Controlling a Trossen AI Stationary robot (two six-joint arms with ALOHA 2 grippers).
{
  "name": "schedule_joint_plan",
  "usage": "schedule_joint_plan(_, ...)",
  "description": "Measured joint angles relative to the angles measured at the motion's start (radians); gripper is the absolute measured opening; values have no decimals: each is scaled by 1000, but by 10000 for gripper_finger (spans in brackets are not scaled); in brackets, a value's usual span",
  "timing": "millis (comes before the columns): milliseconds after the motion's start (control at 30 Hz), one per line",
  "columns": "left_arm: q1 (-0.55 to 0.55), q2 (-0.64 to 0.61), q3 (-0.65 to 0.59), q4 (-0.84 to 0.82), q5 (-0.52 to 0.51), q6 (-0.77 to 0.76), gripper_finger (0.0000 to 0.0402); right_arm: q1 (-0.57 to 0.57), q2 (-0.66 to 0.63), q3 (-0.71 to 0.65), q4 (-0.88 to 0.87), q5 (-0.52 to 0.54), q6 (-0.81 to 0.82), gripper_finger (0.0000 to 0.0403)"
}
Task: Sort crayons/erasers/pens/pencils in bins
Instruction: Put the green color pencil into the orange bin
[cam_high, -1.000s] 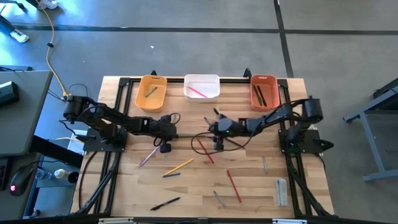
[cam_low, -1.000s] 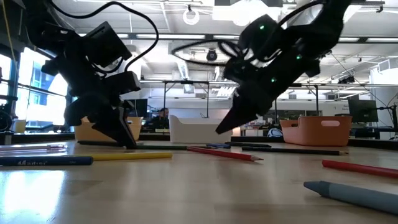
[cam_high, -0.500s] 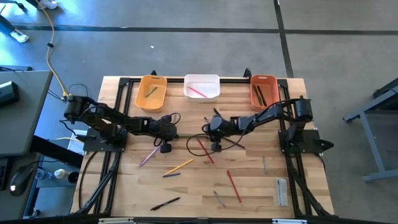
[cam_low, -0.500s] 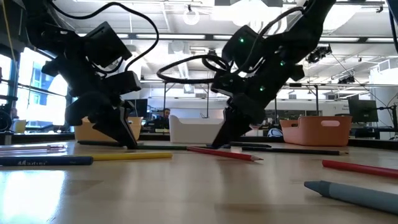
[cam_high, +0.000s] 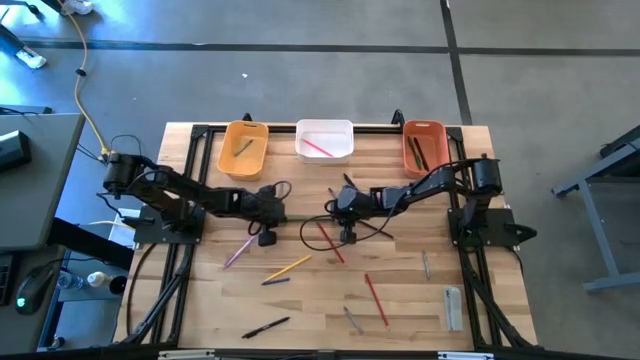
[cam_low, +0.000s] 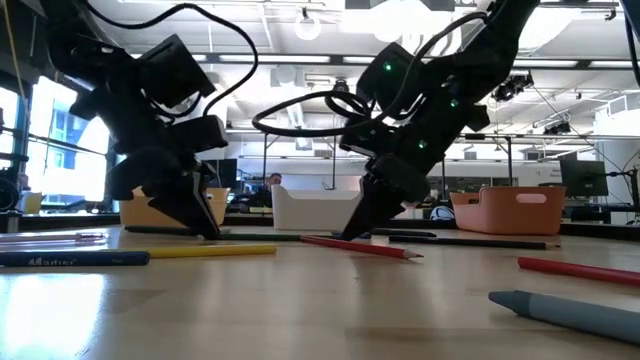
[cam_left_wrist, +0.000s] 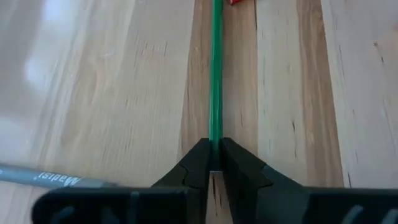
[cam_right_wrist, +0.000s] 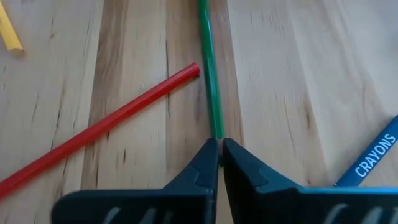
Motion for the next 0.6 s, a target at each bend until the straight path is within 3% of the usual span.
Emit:
schedule_joint_plan(300, 0, -107, 108, -293, -34, 37, 103, 0, 3, -2, 26, 0, 51, 2)
schedule_joint_plan(600, -2, -100, 111, -317, -104, 67, 133, 0, 4, -3, 35, 0, 52, 2)
